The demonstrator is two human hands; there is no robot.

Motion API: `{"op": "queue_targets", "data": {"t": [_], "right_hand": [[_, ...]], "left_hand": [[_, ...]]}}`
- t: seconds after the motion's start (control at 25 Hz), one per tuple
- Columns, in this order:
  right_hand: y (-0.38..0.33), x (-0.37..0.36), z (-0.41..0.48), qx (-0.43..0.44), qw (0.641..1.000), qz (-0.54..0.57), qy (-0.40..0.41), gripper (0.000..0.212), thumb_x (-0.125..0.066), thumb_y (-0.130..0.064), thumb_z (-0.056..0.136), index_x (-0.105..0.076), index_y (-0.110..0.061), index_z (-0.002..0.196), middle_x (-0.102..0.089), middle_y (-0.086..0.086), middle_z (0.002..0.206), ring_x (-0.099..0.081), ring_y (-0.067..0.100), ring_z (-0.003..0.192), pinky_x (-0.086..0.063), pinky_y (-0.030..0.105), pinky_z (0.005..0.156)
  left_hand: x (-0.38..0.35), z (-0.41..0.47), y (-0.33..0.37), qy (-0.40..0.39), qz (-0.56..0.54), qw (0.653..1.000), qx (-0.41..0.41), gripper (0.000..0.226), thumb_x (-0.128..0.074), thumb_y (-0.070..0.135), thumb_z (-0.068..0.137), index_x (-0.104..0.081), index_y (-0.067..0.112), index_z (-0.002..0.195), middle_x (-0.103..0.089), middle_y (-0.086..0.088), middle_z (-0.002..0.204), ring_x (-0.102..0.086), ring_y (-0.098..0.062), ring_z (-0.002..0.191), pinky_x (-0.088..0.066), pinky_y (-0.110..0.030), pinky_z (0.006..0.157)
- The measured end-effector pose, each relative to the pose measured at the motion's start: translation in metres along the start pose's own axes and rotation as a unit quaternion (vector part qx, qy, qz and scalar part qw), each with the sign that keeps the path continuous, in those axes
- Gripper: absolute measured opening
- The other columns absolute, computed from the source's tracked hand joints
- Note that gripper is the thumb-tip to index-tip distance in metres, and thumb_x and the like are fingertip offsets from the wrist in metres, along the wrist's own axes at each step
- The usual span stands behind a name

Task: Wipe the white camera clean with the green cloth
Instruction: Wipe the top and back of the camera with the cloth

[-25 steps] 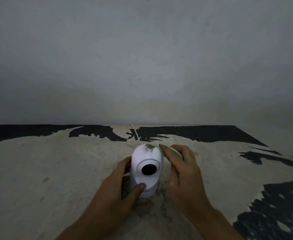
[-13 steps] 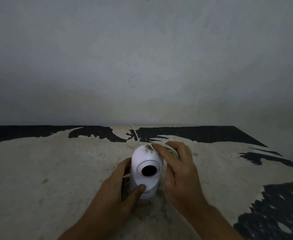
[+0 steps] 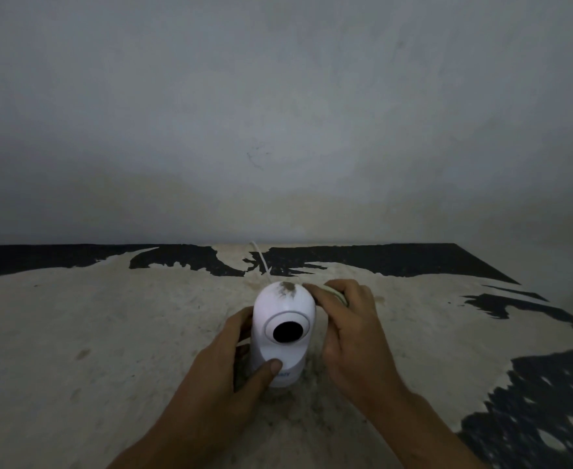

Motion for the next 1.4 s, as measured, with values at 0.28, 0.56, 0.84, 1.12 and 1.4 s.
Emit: {"op": "queue_targets", "data": {"t": [0.28, 0.56, 0.84, 1.12, 1.4], "right_hand": [[-0.014, 0.007, -0.001, 0.036, 0.999, 0.018, 0.01, 0.044, -0.037, -0.019, 0.086, -0.058, -0.008, 0.122, -0.055, 0.008, 0.11, -0.044, 0.015, 0.103, -0.032, 0.009, 0.087], [-0.022, 0.014, -0.008, 0.043, 0.998, 0.028, 0.037, 0.052, -0.024, -0.036, 0.101, -0.06, -0.004, 0.122, -0.058, 0.011, 0.111, -0.046, 0.016, 0.103, -0.037, 0.016, 0.089], [-0.008, 0.013, -0.012, 0.036, 0.998, 0.005, 0.051, 0.043, -0.03, -0.021, 0.093, -0.058, -0.008, 0.123, -0.057, 0.012, 0.109, -0.046, 0.017, 0.101, -0.044, 0.024, 0.085], [-0.035, 0.006, -0.017, 0.156, 0.983, -0.079, 0.062, 0.052, -0.019, -0.04, 0.102, -0.054, -0.007, 0.124, -0.044, 0.012, 0.116, -0.044, 0.025, 0.105, -0.051, 0.035, 0.083], [-0.016, 0.014, -0.012, 0.039, 0.996, -0.038, 0.066, 0.047, -0.027, -0.026, 0.098, -0.062, -0.002, 0.118, -0.061, 0.017, 0.105, -0.046, 0.023, 0.1, -0.053, 0.038, 0.077]], "left_hand": [[0.0, -0.001, 0.001, -0.005, -0.004, 1.0, -0.003, 0.061, -0.055, 0.055, 0.068, -0.02, 0.052, 0.119, -0.032, 0.045, 0.112, -0.041, 0.025, 0.098, -0.035, 0.005, 0.074], [0.001, -0.001, 0.0, -0.003, -0.011, 1.0, -0.005, 0.055, -0.057, 0.053, 0.07, -0.021, 0.062, 0.11, -0.036, 0.045, 0.112, -0.038, 0.029, 0.101, -0.035, 0.005, 0.077], [0.001, -0.001, 0.001, -0.008, -0.009, 1.0, -0.002, 0.055, -0.055, 0.055, 0.068, -0.02, 0.062, 0.11, -0.032, 0.047, 0.113, -0.041, 0.021, 0.102, -0.035, 0.0, 0.08], [0.0, 0.0, 0.0, 0.0, -0.014, 1.0, 0.015, 0.06, -0.059, 0.05, 0.071, -0.021, 0.053, 0.118, -0.032, 0.043, 0.11, -0.044, 0.01, 0.104, -0.034, -0.005, 0.085], [0.002, -0.001, 0.002, -0.002, -0.017, 1.0, 0.002, 0.06, -0.055, 0.054, 0.068, -0.02, 0.055, 0.117, -0.032, 0.044, 0.113, -0.041, 0.019, 0.101, -0.035, -0.001, 0.081]]}}
Point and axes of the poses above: each hand's wrist, its own z-axis towards the middle knuckle, its own x-axis out of the back of the hand, y = z × x, the point moved 5 cm from there along z, towards the middle knuckle
